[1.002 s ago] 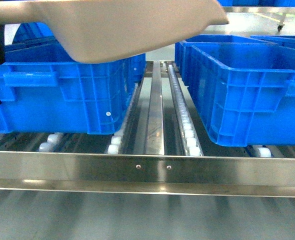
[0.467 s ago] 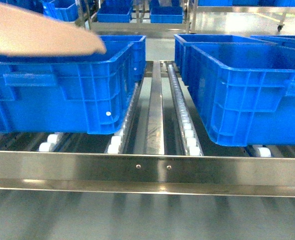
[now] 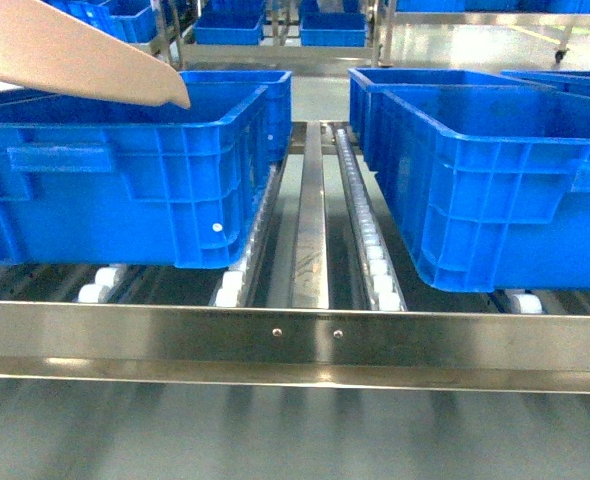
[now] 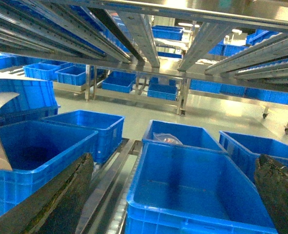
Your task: Place part in tray to right shelf
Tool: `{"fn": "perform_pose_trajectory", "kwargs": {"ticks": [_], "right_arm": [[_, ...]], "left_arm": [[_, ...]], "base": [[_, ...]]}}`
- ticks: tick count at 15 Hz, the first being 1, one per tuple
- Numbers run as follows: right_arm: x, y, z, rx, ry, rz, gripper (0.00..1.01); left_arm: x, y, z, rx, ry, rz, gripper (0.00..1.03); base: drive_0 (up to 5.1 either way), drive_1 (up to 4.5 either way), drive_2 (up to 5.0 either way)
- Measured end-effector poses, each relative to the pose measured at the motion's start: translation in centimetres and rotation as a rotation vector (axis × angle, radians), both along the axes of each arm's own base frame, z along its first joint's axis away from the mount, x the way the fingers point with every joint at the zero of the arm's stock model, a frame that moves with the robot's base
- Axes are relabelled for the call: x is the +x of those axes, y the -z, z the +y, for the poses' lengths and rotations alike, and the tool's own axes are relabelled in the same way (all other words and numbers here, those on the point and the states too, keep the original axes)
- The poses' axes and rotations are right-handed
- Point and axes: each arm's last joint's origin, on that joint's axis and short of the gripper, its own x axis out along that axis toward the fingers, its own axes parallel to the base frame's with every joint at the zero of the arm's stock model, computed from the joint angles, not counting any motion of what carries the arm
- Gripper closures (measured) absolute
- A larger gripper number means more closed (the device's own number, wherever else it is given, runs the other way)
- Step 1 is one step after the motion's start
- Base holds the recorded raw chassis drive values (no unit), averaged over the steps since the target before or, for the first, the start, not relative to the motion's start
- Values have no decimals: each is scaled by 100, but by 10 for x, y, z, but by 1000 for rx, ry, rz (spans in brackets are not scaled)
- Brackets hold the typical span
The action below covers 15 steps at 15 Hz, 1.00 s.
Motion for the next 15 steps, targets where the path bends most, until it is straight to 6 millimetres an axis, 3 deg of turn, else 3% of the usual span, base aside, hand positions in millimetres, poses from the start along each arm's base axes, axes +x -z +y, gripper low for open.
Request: {"fn": "perform_pose_trajectory", "kwargs": {"ticks": [7,9,10,11,12,15], "right_arm": [[0,0,0,0,0,-1,3],[0,0,0,0,0,-1,3],[0,0,0,0,0,0,3],[-2,3,-4,-1,47,128,12],[-6,13,-15,29,84,208,25],[-19,62,-39,87,89,266,67]], "left_arm": [[4,-27,-24,9,134,-187,89],[8,-44,-42,67,218,-286,89],[9,-58,-45,205,306,-138,89],[-12,-54,-42,444,453,72,89],[-37,-32,-34,645,524,233,89],[-83,8,-22,874,510,231,89]], "base": [[0,0,0],[0,0,0],[0,0,0],[0,0,0],[0,0,0],[0,0,0]]}}
